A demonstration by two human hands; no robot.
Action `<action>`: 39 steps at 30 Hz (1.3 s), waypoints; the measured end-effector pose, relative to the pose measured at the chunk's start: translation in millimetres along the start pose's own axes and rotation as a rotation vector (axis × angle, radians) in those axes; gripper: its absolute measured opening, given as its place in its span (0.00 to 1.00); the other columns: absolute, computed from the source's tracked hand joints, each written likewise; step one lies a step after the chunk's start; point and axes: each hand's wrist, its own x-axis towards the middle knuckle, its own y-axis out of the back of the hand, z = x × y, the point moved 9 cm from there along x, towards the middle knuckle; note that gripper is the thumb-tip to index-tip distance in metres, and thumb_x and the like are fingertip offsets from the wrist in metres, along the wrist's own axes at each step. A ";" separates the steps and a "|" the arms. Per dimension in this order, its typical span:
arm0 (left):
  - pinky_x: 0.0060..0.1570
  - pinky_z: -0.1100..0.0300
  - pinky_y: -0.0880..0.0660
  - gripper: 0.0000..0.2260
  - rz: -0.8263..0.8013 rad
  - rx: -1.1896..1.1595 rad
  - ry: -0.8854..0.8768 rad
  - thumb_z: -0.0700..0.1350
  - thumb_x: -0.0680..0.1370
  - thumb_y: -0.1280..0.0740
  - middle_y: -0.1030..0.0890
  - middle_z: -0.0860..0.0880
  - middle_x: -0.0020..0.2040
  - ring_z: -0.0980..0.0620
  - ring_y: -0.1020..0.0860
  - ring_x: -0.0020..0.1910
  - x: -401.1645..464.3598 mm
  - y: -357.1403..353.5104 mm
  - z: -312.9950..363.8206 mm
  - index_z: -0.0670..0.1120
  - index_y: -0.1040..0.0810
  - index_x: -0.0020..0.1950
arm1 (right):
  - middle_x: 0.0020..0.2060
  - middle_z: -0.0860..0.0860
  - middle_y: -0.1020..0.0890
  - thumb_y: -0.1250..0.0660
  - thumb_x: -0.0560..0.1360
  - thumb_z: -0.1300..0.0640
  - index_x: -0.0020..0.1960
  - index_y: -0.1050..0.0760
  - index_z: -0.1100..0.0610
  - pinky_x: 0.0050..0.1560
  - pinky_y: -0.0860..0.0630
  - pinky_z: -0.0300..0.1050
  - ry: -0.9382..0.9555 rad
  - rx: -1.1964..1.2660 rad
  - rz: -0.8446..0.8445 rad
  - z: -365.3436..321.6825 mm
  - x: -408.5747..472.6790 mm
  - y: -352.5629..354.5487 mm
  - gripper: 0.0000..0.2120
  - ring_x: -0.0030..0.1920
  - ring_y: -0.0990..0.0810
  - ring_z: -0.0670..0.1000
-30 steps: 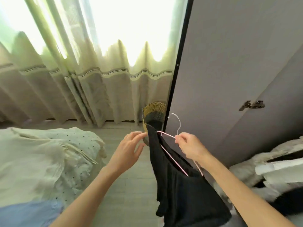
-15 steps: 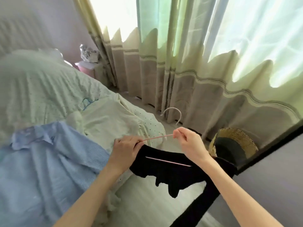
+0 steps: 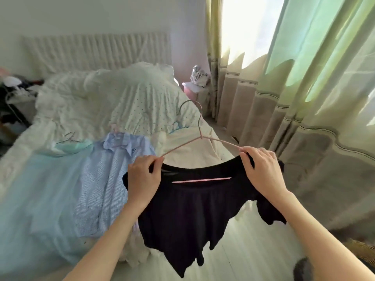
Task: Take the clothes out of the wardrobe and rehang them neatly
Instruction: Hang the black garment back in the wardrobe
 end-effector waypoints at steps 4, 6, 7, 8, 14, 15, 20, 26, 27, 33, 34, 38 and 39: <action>0.49 0.43 0.28 0.08 0.058 0.060 0.007 0.45 0.76 0.33 0.26 0.58 0.34 0.54 0.28 0.39 18.5 4.3 -11.1 0.44 0.19 0.39 | 0.37 0.51 0.17 0.44 0.78 0.52 0.46 0.19 0.59 0.38 0.30 0.48 0.127 0.017 0.082 -1.7 23.5 -19.0 0.17 0.36 0.22 0.54; 0.49 0.48 0.30 0.12 0.084 0.085 0.008 0.50 0.76 0.35 0.24 0.57 0.34 0.52 0.27 0.39 29.9 1.9 -16.6 0.44 0.20 0.38 | 0.35 0.52 0.18 0.44 0.77 0.53 0.45 0.20 0.60 0.37 0.31 0.48 0.134 0.036 0.124 -1.2 36.5 -30.1 0.17 0.34 0.24 0.54; 0.49 0.50 0.32 0.14 0.105 0.087 0.005 0.53 0.75 0.37 0.23 0.56 0.34 0.51 0.26 0.40 37.2 1.2 -19.1 0.44 0.20 0.38 | 0.34 0.52 0.19 0.44 0.77 0.54 0.45 0.20 0.60 0.37 0.32 0.48 0.134 0.045 0.156 -1.8 43.6 -34.7 0.16 0.33 0.26 0.53; 0.49 0.51 0.32 0.17 0.127 0.078 0.001 0.55 0.75 0.39 0.22 0.55 0.35 0.51 0.26 0.40 46.1 0.5 -20.9 0.44 0.20 0.38 | 0.33 0.51 0.20 0.43 0.78 0.54 0.45 0.20 0.61 0.38 0.33 0.48 0.133 0.053 0.184 -2.1 51.9 -39.6 0.15 0.32 0.27 0.52; 0.52 0.52 0.32 0.20 0.182 0.067 -0.040 0.58 0.74 0.42 0.19 0.52 0.37 0.50 0.25 0.41 142.0 -19.0 -40.7 0.44 0.19 0.40 | 0.35 0.52 0.20 0.42 0.78 0.57 0.43 0.22 0.60 0.42 0.38 0.44 0.109 0.031 0.256 5.0 136.9 -83.6 0.12 0.36 0.26 0.54; 0.51 0.52 0.32 0.20 0.184 0.073 -0.047 0.58 0.74 0.41 0.18 0.52 0.37 0.49 0.24 0.41 161.5 -24.0 -44.6 0.45 0.19 0.40 | 0.36 0.53 0.20 0.42 0.78 0.57 0.43 0.22 0.60 0.43 0.37 0.45 0.105 0.030 0.256 7.1 154.9 -93.4 0.12 0.36 0.26 0.55; 0.50 0.54 0.35 0.15 0.153 0.125 -0.034 0.53 0.76 0.37 0.17 0.51 0.40 0.48 0.25 0.44 247.5 -59.8 -72.2 0.44 0.18 0.42 | 0.37 0.53 0.20 0.41 0.78 0.57 0.41 0.23 0.61 0.44 0.34 0.48 0.067 0.017 0.212 21.0 236.7 -149.6 0.12 0.38 0.26 0.55; 0.50 0.49 0.30 0.11 -0.028 0.190 0.021 0.51 0.76 0.34 0.17 0.48 0.42 0.45 0.24 0.47 328.8 -138.1 -126.2 0.44 0.18 0.44 | 0.35 0.54 0.20 0.38 0.78 0.59 0.41 0.23 0.61 0.44 0.34 0.49 -0.015 -0.031 0.064 61.6 295.1 -233.0 0.10 0.38 0.26 0.56; 0.49 0.50 0.30 0.12 -0.061 0.211 0.029 0.51 0.76 0.34 0.17 0.48 0.42 0.45 0.24 0.46 339.6 -153.8 -137.0 0.44 0.17 0.45 | 0.35 0.54 0.20 0.39 0.78 0.59 0.41 0.23 0.61 0.44 0.34 0.49 -0.026 -0.040 0.036 69.7 303.6 -248.5 0.11 0.37 0.26 0.56; 0.50 0.49 0.29 0.13 -0.197 0.295 0.166 0.52 0.78 0.37 0.18 0.48 0.42 0.44 0.24 0.46 393.5 -250.1 -220.0 0.44 0.18 0.45 | 0.35 0.55 0.20 0.40 0.79 0.57 0.41 0.23 0.62 0.43 0.36 0.49 -0.067 -0.058 -0.149 117.9 362.0 -366.9 0.12 0.38 0.26 0.57; 0.50 0.49 0.30 0.12 -0.211 0.311 0.195 0.51 0.78 0.37 0.18 0.48 0.42 0.44 0.25 0.46 397.4 -268.0 -237.4 0.44 0.19 0.45 | 0.36 0.55 0.20 0.40 0.79 0.57 0.43 0.23 0.62 0.43 0.37 0.48 -0.074 -0.061 -0.199 127.6 368.0 -393.0 0.12 0.39 0.26 0.57; 0.46 0.49 0.30 0.12 -0.263 0.388 0.285 0.51 0.78 0.38 0.19 0.48 0.41 0.44 0.25 0.45 398.1 -342.0 -313.0 0.45 0.20 0.45 | 0.40 0.55 0.21 0.44 0.80 0.55 0.46 0.24 0.61 0.43 0.39 0.47 -0.109 -0.052 -0.416 171.9 373.4 -508.3 0.13 0.43 0.27 0.57; 0.46 0.49 0.30 0.12 -0.290 0.409 0.299 0.51 0.79 0.38 0.19 0.48 0.42 0.45 0.25 0.45 397.6 -359.7 -330.1 0.45 0.20 0.46 | 0.39 0.55 0.21 0.45 0.81 0.55 0.46 0.25 0.61 0.43 0.38 0.48 -0.113 -0.058 -0.449 181.7 373.3 -533.5 0.14 0.42 0.27 0.57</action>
